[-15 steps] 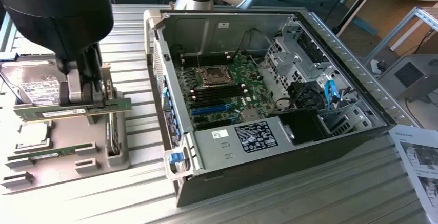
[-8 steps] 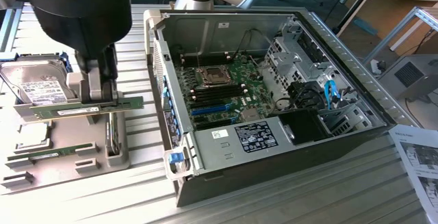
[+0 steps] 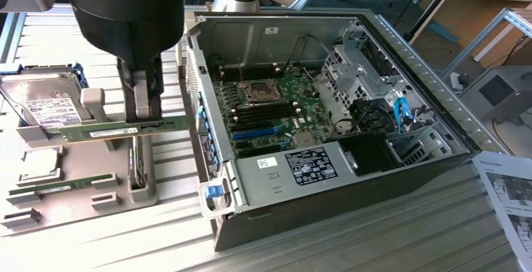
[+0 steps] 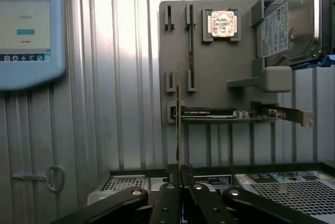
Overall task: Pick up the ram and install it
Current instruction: 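Pick up the ram and move it above insertion slot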
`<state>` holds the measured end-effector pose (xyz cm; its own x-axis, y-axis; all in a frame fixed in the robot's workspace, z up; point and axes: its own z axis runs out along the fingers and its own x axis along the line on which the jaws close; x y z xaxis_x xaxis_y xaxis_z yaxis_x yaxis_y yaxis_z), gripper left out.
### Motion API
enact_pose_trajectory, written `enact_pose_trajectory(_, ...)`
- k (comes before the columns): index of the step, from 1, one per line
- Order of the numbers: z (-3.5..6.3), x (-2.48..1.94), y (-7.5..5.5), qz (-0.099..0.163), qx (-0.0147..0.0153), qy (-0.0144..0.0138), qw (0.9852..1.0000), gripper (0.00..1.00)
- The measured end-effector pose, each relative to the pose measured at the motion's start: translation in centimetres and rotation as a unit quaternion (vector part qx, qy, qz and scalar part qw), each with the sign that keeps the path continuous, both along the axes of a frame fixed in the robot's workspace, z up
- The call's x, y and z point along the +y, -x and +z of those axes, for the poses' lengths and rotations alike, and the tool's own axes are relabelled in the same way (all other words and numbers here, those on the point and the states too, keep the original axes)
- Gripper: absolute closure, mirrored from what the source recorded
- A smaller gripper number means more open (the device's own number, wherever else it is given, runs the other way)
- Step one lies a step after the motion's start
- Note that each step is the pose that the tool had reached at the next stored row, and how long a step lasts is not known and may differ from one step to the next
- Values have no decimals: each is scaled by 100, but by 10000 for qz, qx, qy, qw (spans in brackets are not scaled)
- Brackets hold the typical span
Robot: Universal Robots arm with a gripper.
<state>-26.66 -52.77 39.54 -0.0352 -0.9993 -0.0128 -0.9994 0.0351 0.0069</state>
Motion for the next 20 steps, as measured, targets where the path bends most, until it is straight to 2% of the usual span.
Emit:
enact_pose_trajectory(6, 0, 0, -124, 0, 0, 0, 10000, 88)
enact_pose_trajectory(12, 0, 0, -407, 0, 0, 0, 10000, 88)
enact_pose_trajectory(17, 0, 0, -572, 0, 0, 0, 10000, 88)
enact_pose_trajectory(20, 1, 0, -741, 0, 0, 0, 10000, 88)
